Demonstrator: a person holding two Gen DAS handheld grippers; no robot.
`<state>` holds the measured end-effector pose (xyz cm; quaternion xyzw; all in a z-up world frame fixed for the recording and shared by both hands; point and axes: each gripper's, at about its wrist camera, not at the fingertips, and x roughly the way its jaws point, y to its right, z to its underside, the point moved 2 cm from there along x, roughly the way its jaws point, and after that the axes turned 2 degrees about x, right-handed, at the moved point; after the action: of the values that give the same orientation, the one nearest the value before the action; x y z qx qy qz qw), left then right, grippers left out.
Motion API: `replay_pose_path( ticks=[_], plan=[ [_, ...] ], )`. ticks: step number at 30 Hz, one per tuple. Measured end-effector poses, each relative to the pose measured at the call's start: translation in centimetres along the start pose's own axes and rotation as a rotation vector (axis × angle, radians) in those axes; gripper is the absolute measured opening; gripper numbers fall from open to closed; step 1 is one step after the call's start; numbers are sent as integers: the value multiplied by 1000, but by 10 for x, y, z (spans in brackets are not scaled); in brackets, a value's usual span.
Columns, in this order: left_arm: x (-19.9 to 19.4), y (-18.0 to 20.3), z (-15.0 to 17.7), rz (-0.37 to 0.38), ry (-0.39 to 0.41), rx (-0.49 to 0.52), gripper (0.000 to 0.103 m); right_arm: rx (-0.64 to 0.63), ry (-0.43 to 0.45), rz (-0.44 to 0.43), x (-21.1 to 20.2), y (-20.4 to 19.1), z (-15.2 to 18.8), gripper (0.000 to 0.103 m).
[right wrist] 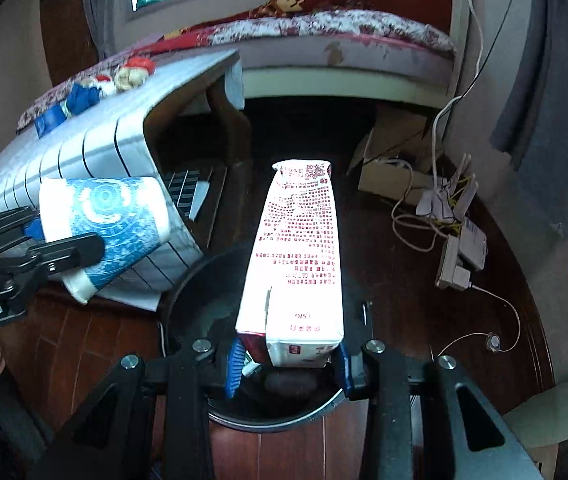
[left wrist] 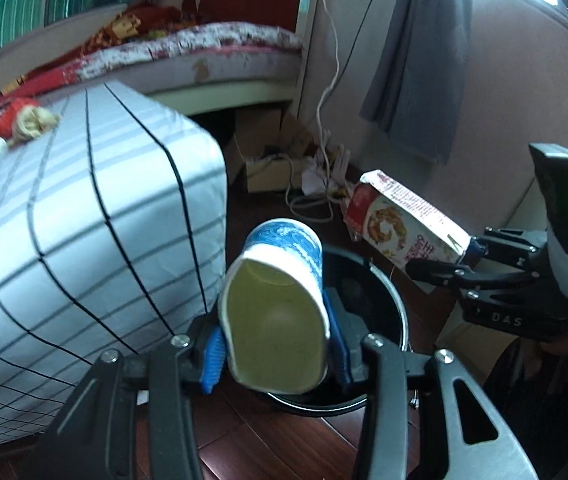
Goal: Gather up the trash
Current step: 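Carry the cup and carton over the bin and release both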
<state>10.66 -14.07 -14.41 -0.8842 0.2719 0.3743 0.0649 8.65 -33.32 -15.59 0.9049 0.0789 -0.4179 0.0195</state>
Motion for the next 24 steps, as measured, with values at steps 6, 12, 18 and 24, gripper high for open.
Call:
replay_pose_path(
  ticks=[6, 12, 18, 24],
  plan=[
    [19, 2, 1, 17, -39, -3, 47, -50, -35, -28, 16, -4, 0, 38],
    [32, -8, 3, 35, -61, -79, 100, -11, -119, 45, 44, 12, 8, 102],
    [36, -12, 18, -113, -95, -80, 102, 38, -144, 133, 48, 26, 10, 102],
    [32, -12, 22, -157, -89, -96, 102, 25, -125, 144, 46, 20, 8, 102]
  ],
)
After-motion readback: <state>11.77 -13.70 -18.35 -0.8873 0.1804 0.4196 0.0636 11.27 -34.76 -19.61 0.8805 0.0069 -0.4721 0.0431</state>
